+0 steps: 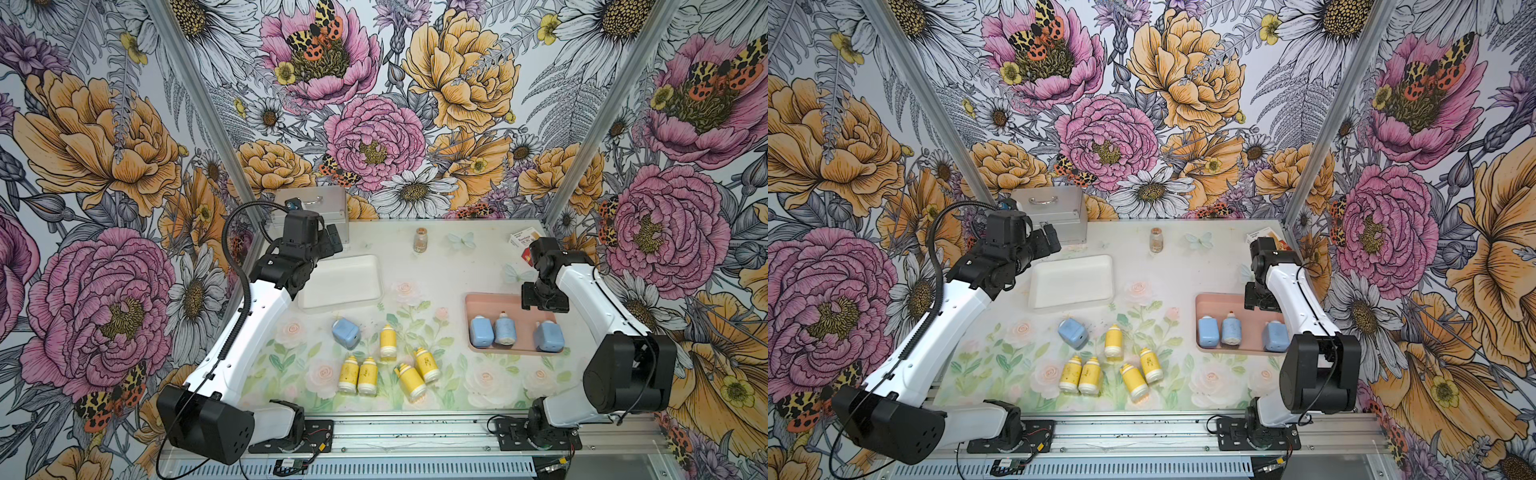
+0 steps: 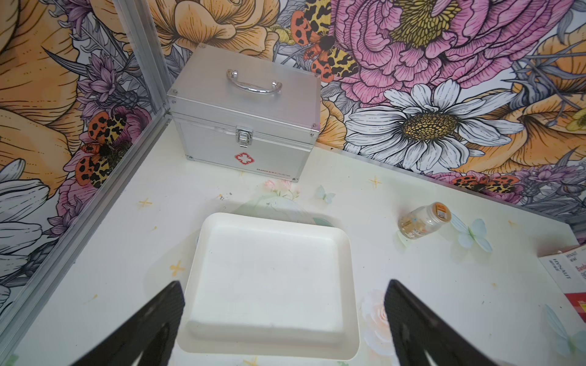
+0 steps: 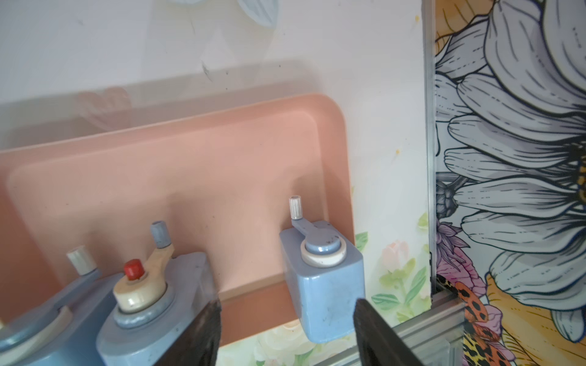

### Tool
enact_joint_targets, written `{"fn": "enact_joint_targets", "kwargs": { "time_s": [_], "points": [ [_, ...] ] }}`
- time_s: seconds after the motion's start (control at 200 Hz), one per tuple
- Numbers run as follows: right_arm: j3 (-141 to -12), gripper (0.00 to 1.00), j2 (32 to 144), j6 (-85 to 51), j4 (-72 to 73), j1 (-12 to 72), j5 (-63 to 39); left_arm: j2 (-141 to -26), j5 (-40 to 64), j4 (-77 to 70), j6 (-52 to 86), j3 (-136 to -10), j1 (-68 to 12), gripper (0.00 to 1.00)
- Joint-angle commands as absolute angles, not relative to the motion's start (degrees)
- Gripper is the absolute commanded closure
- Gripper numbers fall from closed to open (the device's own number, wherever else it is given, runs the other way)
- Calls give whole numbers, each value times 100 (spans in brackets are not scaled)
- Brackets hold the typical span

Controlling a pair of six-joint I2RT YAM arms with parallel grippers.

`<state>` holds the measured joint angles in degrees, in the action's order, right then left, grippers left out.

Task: Place the pencil sharpeners by color into the storage box
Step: Place the pencil sharpener in the storage box, then pick up the pencil sharpener from the center of the board.

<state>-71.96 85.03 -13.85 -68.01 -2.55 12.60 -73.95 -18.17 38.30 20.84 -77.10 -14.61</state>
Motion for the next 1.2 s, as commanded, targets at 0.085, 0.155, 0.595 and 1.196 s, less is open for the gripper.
{"fn": "enact_joint_targets", "kwargs": {
  "time_s": [0.085,0.155,0.595,1.196],
  "points": [
    [-7523,33,8103,-1356,-6592,-64,663,-7181,-1547,3806,1979,-7491,-1026,1],
    [-7623,33,8022,-1404,-6592,22,434,-7225,-1490,3807,1919,-7488,-939,1],
    [-9096,34,8937,-1996,-6583,2217,299,-7341,-1239,3760,1907,-7518,-297,1],
    [-11757,34,11649,-1891,-6618,4382,-301,-6600,-1824,3331,2113,-6436,-141,1]
  ]
}}
